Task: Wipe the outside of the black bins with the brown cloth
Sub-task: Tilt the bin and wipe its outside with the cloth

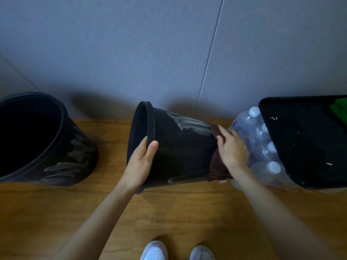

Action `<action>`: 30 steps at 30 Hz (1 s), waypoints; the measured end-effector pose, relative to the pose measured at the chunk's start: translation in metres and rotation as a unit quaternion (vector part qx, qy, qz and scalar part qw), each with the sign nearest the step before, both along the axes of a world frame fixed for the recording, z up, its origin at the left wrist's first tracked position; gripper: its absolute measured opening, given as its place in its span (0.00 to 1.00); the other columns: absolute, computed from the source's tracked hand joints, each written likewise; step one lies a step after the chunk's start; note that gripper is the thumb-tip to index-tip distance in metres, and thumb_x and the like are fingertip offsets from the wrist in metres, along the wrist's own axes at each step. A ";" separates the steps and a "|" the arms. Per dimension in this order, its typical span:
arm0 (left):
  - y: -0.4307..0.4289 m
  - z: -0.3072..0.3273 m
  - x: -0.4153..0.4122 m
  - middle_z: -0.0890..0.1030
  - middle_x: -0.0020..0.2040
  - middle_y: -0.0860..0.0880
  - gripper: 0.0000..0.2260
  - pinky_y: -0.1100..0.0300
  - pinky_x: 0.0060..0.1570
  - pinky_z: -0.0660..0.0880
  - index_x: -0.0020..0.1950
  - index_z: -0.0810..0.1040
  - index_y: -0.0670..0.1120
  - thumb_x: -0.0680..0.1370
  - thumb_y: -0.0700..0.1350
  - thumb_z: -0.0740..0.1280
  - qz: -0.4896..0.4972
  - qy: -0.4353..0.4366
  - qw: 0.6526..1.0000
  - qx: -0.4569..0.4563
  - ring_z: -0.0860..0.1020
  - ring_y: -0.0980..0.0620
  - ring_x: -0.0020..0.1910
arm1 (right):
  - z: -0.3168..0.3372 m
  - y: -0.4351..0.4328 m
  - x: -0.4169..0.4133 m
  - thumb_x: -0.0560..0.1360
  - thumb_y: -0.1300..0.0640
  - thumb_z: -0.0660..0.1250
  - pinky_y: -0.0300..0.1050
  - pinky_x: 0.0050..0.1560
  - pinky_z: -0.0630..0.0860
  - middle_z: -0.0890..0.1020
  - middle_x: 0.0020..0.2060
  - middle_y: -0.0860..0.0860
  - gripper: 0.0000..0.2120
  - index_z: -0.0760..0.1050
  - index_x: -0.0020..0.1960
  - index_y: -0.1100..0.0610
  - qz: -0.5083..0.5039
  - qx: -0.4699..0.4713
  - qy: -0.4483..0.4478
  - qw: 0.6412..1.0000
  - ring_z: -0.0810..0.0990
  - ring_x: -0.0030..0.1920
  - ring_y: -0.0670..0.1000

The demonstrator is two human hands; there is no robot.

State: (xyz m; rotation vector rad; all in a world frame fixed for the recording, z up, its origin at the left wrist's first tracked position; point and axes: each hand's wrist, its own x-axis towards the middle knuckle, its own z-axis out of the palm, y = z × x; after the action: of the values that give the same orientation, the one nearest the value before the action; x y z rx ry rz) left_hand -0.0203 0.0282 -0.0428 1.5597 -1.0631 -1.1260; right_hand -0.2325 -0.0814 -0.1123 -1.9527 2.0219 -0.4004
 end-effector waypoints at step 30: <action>-0.012 0.000 -0.007 0.77 0.60 0.49 0.19 0.65 0.59 0.72 0.69 0.68 0.44 0.80 0.51 0.55 -0.013 -0.046 0.999 0.009 0.74 0.54 0.61 | 0.008 0.048 0.044 0.79 0.54 0.58 0.37 0.59 0.61 0.71 0.66 0.54 0.20 0.66 0.71 0.52 -0.004 -0.131 -0.183 0.974 0.68 0.66 0.55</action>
State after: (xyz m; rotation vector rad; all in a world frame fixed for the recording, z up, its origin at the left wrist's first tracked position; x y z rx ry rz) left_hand -0.0270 0.0165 -0.0429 1.6301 -1.1399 -1.0912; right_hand -0.1882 -0.0337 -0.1044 -1.8414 1.8104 -0.9943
